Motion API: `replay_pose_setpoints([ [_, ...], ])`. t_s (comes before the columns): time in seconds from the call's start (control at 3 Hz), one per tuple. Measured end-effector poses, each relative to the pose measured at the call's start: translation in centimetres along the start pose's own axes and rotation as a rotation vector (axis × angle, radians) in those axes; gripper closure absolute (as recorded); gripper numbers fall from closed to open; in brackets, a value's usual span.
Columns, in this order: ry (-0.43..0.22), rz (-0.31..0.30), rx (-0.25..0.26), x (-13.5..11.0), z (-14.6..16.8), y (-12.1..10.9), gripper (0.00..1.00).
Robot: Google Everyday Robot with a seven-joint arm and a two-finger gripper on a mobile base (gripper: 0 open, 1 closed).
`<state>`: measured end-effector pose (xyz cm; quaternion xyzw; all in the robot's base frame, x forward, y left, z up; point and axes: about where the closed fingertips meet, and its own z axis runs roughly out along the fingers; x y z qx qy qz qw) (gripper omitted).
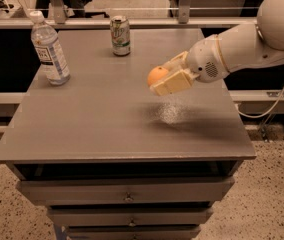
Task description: Pick orange
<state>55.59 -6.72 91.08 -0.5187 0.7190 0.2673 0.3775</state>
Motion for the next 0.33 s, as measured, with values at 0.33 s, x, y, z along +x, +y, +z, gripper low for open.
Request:
replay_pose_setpoints([
  [0.33, 0.000, 0.000, 0.000, 0.01, 0.01, 0.01, 1.00],
])
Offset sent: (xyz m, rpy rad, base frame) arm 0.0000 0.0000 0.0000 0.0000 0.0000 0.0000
